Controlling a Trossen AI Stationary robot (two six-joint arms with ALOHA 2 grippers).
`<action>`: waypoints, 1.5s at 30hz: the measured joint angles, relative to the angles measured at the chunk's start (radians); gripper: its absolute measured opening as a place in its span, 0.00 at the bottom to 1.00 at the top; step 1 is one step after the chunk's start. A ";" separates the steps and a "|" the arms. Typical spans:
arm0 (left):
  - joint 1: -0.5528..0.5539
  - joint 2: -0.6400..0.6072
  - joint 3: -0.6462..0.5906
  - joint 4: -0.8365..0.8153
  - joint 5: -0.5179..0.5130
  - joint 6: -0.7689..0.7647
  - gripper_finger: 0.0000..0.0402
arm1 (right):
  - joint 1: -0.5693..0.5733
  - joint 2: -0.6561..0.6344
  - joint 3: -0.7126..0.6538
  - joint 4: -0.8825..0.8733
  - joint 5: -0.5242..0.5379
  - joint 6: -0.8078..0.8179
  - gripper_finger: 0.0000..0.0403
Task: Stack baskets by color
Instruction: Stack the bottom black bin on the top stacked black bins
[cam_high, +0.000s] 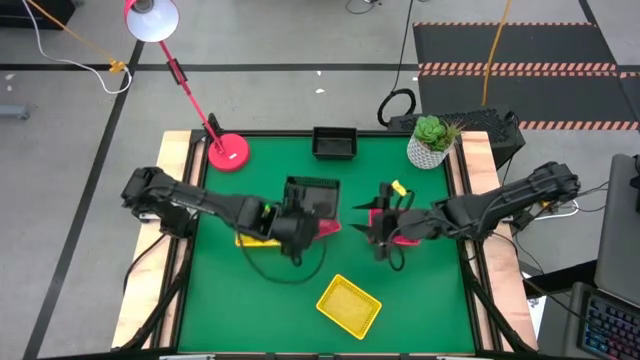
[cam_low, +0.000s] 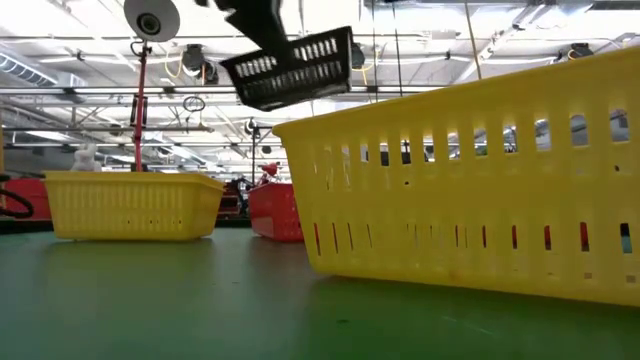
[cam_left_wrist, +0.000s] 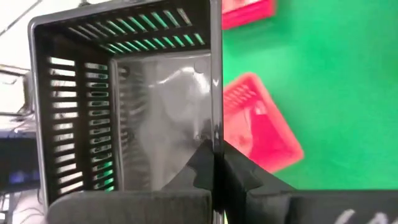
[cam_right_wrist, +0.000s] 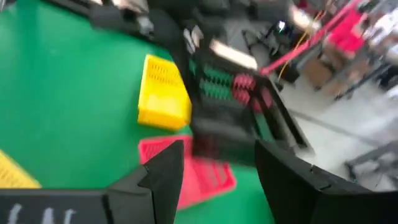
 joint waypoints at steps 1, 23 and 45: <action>0.018 0.000 0.000 0.011 0.000 0.009 0.02 | -0.003 0.021 0.000 0.045 0.021 -0.022 0.47; 0.077 0.030 -0.002 0.086 -0.123 0.033 0.02 | -0.095 0.249 0.000 0.292 0.152 -0.179 0.31; 0.044 0.061 -0.003 0.200 -0.172 0.168 0.02 | -0.118 0.256 0.001 0.225 0.169 -0.223 0.06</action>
